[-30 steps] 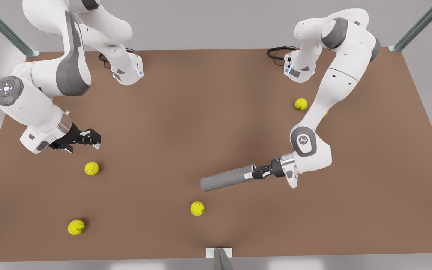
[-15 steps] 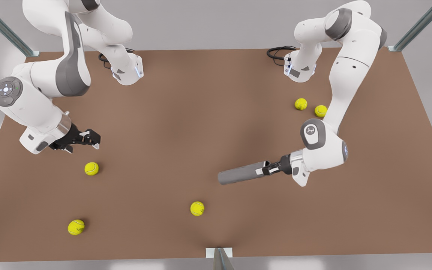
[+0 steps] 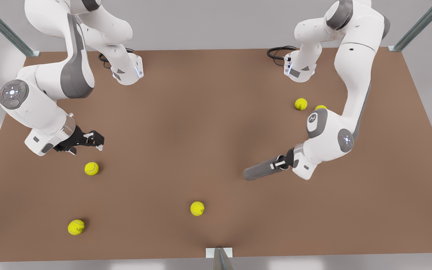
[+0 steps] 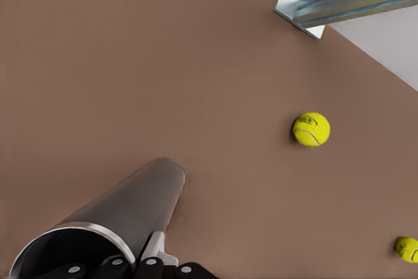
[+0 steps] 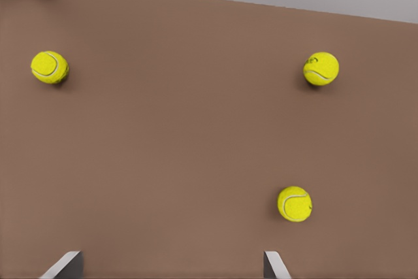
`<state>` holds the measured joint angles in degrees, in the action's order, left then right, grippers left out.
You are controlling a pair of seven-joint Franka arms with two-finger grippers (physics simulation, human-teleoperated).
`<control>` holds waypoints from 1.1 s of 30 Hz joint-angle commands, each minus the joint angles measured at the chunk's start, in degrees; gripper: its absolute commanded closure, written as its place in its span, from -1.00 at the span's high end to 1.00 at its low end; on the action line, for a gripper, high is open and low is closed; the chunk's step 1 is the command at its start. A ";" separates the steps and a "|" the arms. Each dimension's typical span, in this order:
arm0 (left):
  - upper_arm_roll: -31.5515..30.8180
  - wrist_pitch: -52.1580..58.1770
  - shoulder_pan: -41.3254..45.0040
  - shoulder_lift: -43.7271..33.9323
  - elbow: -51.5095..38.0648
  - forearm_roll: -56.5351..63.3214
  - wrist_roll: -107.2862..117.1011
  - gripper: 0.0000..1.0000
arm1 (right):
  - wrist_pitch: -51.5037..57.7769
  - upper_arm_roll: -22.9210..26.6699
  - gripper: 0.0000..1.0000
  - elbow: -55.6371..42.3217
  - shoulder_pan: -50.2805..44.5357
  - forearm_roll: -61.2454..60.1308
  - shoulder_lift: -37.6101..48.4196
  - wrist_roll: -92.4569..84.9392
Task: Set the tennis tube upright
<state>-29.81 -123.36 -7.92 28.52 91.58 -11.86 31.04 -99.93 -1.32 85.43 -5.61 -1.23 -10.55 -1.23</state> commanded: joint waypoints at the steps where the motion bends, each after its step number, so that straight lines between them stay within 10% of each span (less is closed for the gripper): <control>1: 0.01 0.40 0.01 -0.31 0.00 5.54 -0.02 -0.57 | 0.00 0.00 1.00 0.00 -0.02 0.00 0.01 0.00; 31: 0.37 12.53 0.36 2.59 -5.89 28.13 -0.28 -0.57 | 0.00 0.00 1.00 0.44 -0.02 0.09 -0.08 0.00; 32: 0.37 12.53 0.27 2.59 -5.98 28.12 -0.63 -0.54 | 0.00 0.00 1.00 0.44 -0.02 0.09 -0.08 0.00; 33: 0.45 12.53 0.27 2.68 -6.42 28.13 -0.89 -0.02 | -0.09 0.00 1.00 0.36 -0.02 0.09 -0.17 0.00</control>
<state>-29.44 -110.83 -7.64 31.21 85.17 16.37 30.10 -100.02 -1.32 85.79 -5.62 -1.14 -10.72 -1.23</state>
